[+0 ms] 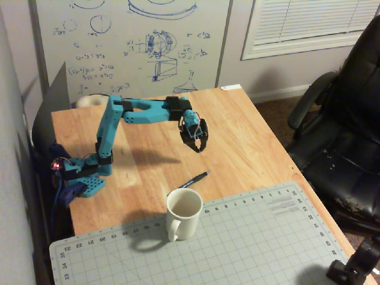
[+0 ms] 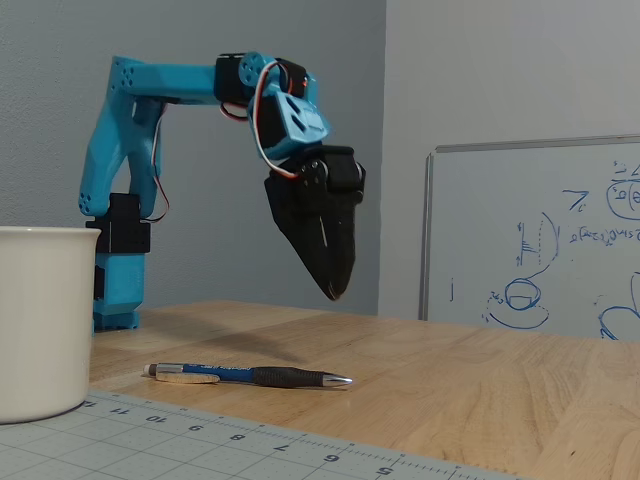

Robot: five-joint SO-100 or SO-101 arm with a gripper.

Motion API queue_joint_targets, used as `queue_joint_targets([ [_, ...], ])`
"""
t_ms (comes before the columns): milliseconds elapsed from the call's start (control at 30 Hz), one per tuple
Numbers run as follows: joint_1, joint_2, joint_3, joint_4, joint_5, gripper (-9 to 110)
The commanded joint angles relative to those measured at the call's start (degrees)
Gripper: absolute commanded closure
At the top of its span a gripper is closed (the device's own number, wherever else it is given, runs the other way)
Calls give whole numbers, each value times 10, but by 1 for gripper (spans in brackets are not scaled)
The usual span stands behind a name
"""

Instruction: Touch the pen.

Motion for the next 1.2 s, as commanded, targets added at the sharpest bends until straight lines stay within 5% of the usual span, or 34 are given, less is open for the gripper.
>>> queue_joint_targets([
  [0,0,-13,-75,0,-4,101],
  [367,-4,-55,-96,3,-4,101],
  [1167,-11,161,-143,127,-4,101],
])
